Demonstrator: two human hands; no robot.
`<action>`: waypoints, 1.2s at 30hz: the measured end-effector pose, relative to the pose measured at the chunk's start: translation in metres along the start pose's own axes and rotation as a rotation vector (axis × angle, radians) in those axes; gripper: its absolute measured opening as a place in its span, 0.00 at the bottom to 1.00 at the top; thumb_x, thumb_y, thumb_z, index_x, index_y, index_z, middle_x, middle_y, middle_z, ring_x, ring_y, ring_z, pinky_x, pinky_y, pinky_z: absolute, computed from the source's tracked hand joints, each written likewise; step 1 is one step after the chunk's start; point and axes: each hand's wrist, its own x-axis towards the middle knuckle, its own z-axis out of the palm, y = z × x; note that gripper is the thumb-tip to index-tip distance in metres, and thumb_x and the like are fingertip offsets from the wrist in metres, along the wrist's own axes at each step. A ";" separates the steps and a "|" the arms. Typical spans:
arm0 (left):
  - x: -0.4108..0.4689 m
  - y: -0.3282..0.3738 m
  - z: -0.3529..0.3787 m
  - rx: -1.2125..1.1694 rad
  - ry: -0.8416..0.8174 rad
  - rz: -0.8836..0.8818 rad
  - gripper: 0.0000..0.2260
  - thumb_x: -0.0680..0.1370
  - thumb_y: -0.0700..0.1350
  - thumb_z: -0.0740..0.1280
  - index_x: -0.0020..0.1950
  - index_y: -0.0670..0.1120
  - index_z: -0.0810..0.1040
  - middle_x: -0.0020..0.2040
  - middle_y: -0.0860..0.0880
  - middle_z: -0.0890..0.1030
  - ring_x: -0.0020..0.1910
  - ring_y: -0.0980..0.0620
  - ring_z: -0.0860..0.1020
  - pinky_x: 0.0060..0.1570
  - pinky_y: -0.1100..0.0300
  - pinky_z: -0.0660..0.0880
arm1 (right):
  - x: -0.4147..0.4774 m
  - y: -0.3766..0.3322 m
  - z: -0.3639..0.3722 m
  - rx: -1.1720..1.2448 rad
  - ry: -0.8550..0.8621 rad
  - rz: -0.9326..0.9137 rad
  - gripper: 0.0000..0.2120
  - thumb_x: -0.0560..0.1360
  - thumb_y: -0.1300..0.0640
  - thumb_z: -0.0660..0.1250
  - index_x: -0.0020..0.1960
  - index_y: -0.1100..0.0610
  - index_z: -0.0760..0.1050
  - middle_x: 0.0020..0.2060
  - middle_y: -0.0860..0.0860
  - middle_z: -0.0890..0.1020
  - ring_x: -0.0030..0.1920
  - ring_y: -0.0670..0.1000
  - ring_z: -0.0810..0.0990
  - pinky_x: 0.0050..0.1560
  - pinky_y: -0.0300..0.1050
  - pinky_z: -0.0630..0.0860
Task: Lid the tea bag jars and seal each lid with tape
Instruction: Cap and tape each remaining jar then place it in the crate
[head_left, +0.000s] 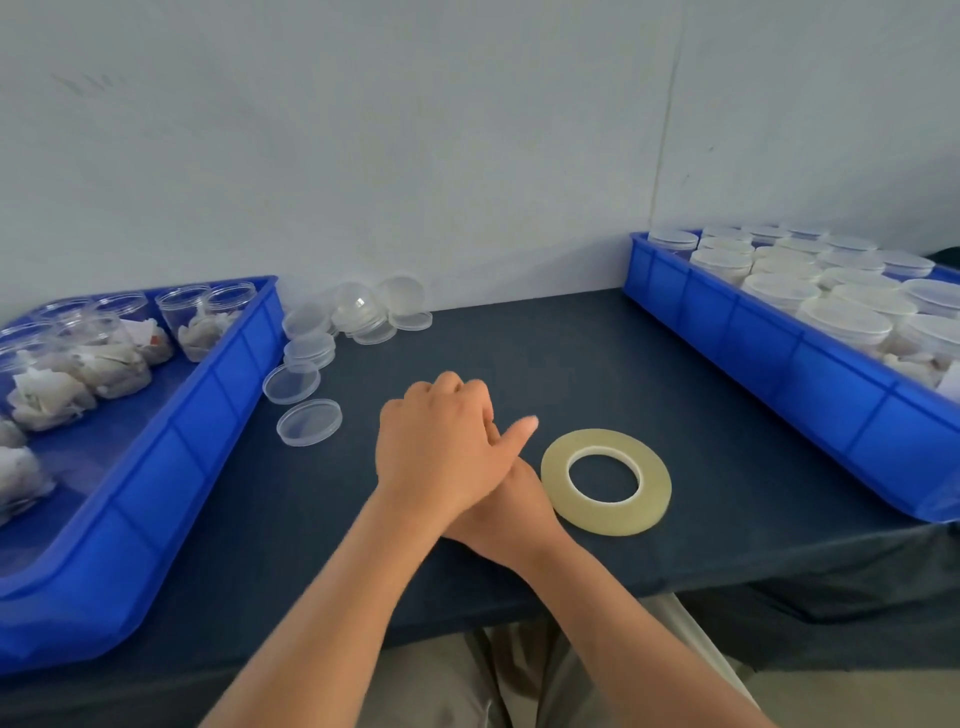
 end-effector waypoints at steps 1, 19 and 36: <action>0.000 -0.005 0.002 -0.050 0.056 0.049 0.21 0.77 0.74 0.59 0.42 0.58 0.75 0.46 0.59 0.77 0.46 0.56 0.76 0.43 0.56 0.70 | -0.001 0.002 -0.002 0.063 -0.011 0.018 0.23 0.70 0.39 0.72 0.62 0.39 0.69 0.46 0.35 0.77 0.42 0.41 0.79 0.38 0.42 0.77; -0.025 -0.021 0.000 -0.273 0.005 -0.180 0.42 0.71 0.77 0.65 0.77 0.54 0.69 0.73 0.56 0.73 0.73 0.51 0.71 0.61 0.55 0.71 | -0.005 -0.005 0.002 0.040 0.020 -0.015 0.37 0.67 0.30 0.70 0.72 0.39 0.66 0.60 0.17 0.63 0.55 0.25 0.71 0.39 0.28 0.67; -0.019 -0.044 0.004 -0.518 0.045 0.006 0.34 0.72 0.70 0.71 0.76 0.60 0.73 0.73 0.65 0.72 0.72 0.64 0.69 0.69 0.61 0.69 | 0.001 0.002 -0.002 0.232 -0.063 0.113 0.36 0.62 0.40 0.79 0.67 0.39 0.71 0.57 0.38 0.78 0.55 0.42 0.81 0.51 0.46 0.83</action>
